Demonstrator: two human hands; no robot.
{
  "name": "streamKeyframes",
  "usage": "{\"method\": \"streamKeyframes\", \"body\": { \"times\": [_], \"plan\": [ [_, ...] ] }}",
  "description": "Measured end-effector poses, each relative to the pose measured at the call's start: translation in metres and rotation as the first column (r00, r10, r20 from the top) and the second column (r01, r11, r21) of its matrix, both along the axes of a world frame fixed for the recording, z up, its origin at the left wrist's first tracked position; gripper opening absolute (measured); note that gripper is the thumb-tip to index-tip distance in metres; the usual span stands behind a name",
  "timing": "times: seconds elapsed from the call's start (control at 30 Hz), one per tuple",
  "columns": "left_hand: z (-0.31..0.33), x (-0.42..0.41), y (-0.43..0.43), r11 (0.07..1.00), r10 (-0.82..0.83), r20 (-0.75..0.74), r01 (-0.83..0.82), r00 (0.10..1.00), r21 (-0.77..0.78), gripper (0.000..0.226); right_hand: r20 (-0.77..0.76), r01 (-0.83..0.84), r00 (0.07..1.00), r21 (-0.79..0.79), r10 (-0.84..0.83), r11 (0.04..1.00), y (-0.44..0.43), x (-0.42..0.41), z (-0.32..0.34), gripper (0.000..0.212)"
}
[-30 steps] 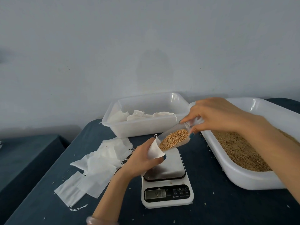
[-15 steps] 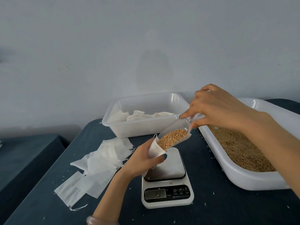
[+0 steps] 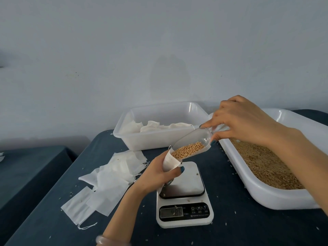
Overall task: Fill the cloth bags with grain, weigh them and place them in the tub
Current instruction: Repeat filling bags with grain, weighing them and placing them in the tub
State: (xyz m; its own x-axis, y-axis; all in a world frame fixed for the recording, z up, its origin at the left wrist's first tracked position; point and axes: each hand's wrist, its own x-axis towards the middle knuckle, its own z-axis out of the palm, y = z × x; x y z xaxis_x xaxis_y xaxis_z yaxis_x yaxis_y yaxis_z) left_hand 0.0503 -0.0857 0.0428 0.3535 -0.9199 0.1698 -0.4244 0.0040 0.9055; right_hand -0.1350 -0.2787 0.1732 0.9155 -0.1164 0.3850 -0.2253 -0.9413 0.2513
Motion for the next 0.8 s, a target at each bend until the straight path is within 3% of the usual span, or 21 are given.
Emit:
{"method": "streamKeyframes", "body": {
  "times": [0.1,0.23,0.33,0.4,0.5,0.6,0.73,0.8],
  "plan": [
    [0.002,-0.001,0.001,1.0,0.024,-0.016,-0.024,1.0,-0.012,0.035,0.018,0.008,1.0,0.182,-0.012,0.983,-0.006,-0.003,-0.012,0.054],
    [0.004,-0.002,0.002,0.999,0.024,-0.074,-0.027,0.997,-0.04,0.028,0.106,0.0,0.992,0.509,-0.062,0.861,-0.017,-0.007,-0.038,0.018],
    [0.005,-0.005,0.003,0.995,-0.021,-0.147,0.007,0.989,-0.096,0.025,0.109,-0.044,0.992,0.744,-0.057,0.667,-0.023,-0.009,-0.054,0.013],
    [0.007,-0.005,0.003,0.99,-0.044,-0.155,0.022,0.987,-0.141,0.022,0.147,-0.077,0.986,0.829,-0.083,0.554,-0.025,-0.011,-0.056,0.022],
    [0.009,-0.004,0.002,0.982,-0.072,-0.176,0.039,0.982,-0.184,0.029,0.196,-0.087,0.964,0.87,-0.179,0.485,-0.03,-0.015,-0.055,0.035],
    [0.01,-0.001,0.001,0.973,-0.029,-0.118,0.001,0.993,-0.231,0.025,0.184,-0.003,0.92,0.885,-0.345,0.465,-0.042,-0.02,-0.058,0.023],
    [0.013,0.006,-0.001,0.945,0.167,0.075,-0.138,0.983,-0.296,0.024,0.094,0.275,0.81,0.811,-0.579,0.517,-0.063,-0.035,-0.066,0.021],
    [0.016,0.008,0.0,0.94,0.223,0.108,-0.185,0.969,-0.285,0.023,-0.046,0.472,0.748,0.739,-0.662,0.482,-0.07,-0.044,-0.067,0.029]
  ]
}}
